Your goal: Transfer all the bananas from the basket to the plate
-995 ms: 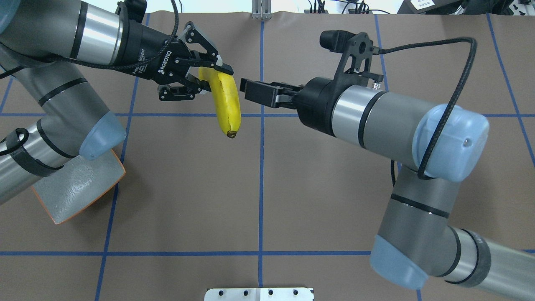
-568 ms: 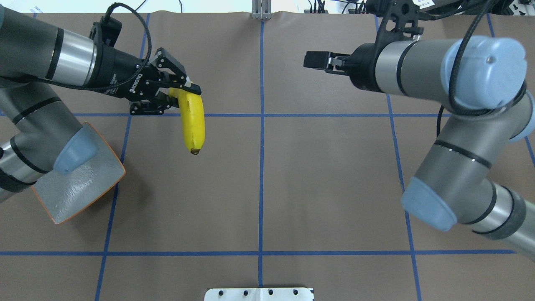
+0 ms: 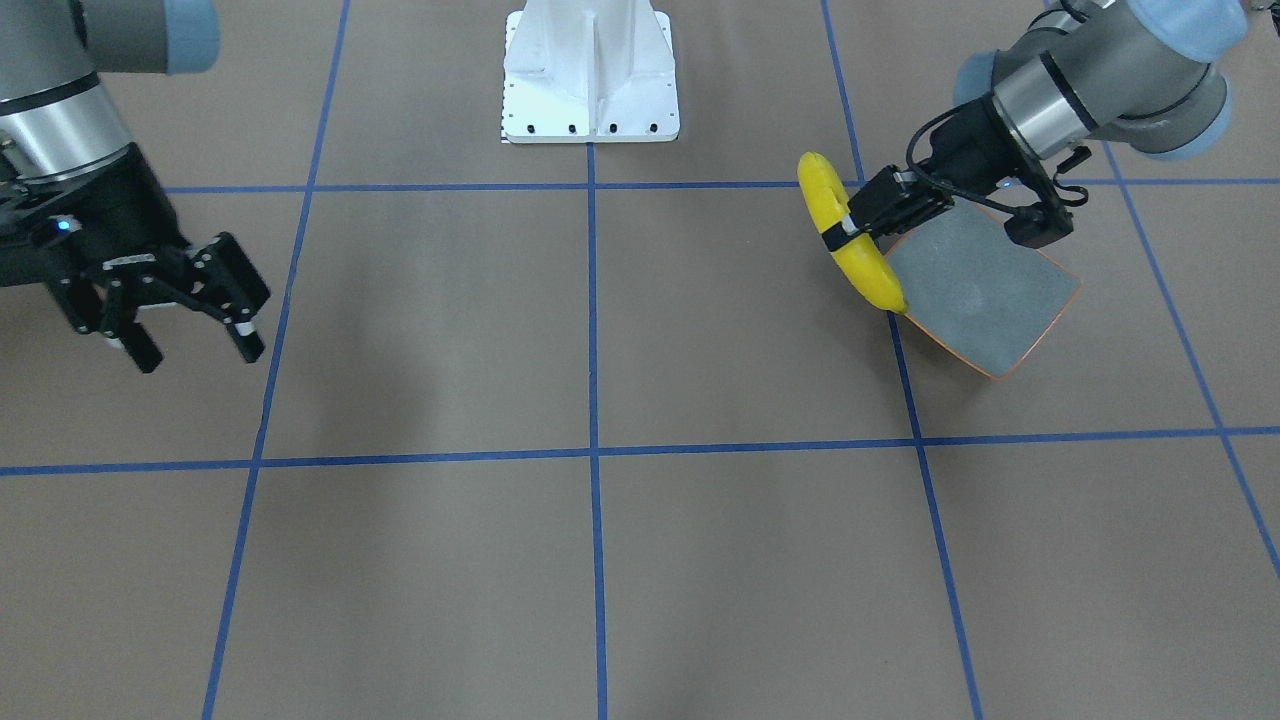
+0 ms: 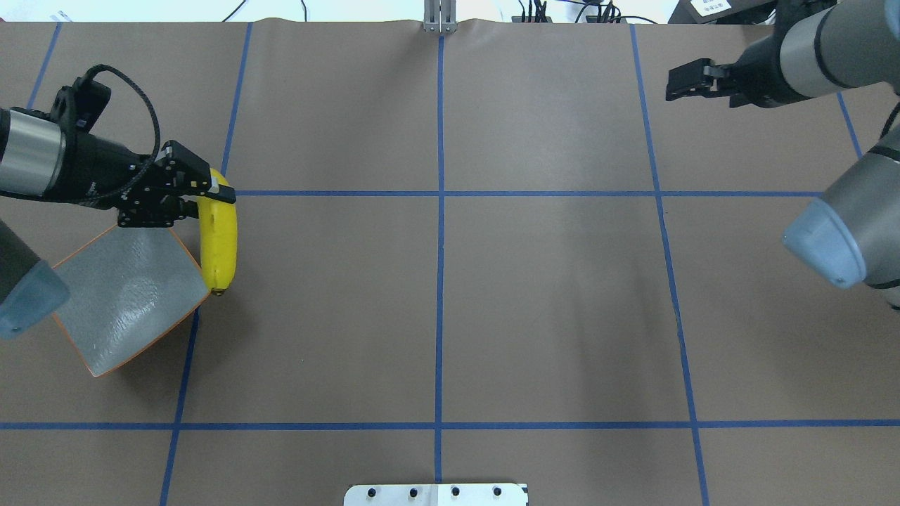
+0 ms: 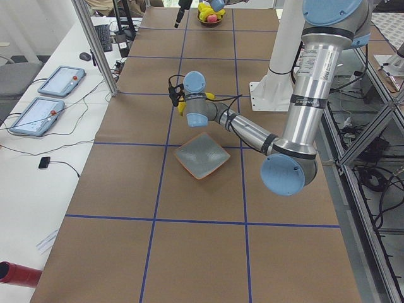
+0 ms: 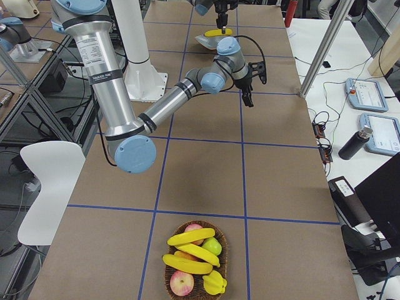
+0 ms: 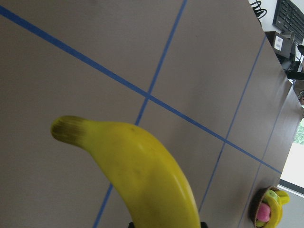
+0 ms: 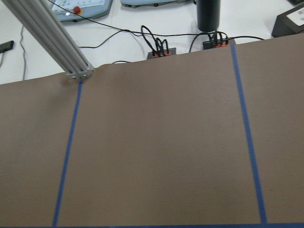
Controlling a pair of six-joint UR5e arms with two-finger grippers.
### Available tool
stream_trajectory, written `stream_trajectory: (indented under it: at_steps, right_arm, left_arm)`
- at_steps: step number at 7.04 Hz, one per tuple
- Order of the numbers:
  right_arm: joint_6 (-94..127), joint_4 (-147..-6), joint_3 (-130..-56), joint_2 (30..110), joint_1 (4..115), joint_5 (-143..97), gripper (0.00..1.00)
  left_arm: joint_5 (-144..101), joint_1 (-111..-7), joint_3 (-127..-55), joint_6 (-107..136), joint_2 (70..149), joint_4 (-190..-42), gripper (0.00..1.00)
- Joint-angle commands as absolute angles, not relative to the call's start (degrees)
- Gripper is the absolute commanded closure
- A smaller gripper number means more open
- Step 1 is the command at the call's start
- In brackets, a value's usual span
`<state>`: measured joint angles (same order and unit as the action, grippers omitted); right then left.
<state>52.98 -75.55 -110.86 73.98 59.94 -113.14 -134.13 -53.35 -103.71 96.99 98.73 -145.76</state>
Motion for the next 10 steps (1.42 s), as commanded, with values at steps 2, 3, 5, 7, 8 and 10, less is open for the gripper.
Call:
stream_trajectory:
  at_steps: [2, 3, 5, 7, 8, 10]
  right_arm:
    - [27.9, -75.6, -105.1, 82.0, 73.1, -124.0, 0.0]
    - [19.4, -75.5, -102.8, 84.4, 77.4, -126.7, 0.0]
    - [5.1, -75.5, -97.6, 87.1, 84.8, -131.0, 0.0]
    - [-4.1, -75.6, -93.2, 88.5, 89.0, -131.3, 0.0]
    - [-6.9, -75.5, -91.0, 89.3, 89.8, -131.3, 0.0]
    - [-11.9, -75.6, -88.9, 90.5, 92.5, -131.3, 0.0]
  left_arm:
    - [-130.1, -54.0, -103.2, 84.5, 90.1, -145.5, 1.0]
    - [-128.1, -53.5, -102.5, 80.0, 88.5, -145.4, 1.0]
    - [-126.6, -53.4, -99.3, 71.2, 87.9, -145.4, 1.0]
    - [-125.5, -52.7, -99.1, 65.0, 86.0, -145.4, 0.91]
    - [-125.4, -52.1, -98.9, 62.9, 85.0, -145.6, 0.54]
    - [-125.4, -51.9, -98.5, 56.2, 83.9, -145.6, 0.3]
